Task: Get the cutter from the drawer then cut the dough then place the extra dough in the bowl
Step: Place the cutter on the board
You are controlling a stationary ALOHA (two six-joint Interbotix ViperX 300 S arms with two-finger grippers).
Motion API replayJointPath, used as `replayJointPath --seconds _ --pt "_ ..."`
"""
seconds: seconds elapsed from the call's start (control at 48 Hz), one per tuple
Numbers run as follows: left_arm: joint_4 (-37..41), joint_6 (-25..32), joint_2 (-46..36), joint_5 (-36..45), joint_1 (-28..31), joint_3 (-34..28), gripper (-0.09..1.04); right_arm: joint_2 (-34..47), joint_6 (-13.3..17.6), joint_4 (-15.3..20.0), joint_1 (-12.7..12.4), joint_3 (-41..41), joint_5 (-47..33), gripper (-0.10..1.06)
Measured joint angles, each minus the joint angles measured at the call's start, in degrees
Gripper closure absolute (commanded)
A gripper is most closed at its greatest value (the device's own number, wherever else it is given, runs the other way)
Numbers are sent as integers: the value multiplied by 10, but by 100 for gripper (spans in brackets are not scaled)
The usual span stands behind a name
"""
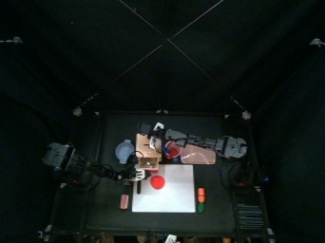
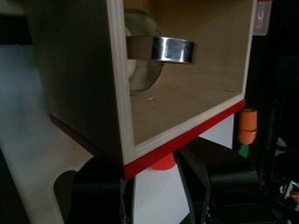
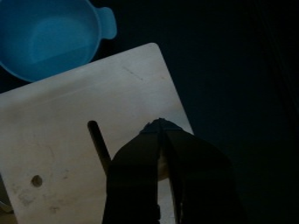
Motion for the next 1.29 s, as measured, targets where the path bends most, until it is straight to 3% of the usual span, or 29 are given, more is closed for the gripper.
replayJointPath --seconds 0.521,0.896,1.292 --pt "0 1 0 1 -1 1 24 2 0 0 1 -1 1 94" --pt "1 1 1 13 -10 1 7 2 1 0 2 -1 1 94" --pt "40 6 -42 52 -21 15 6 2 -1 -1 4 -6 6 94"
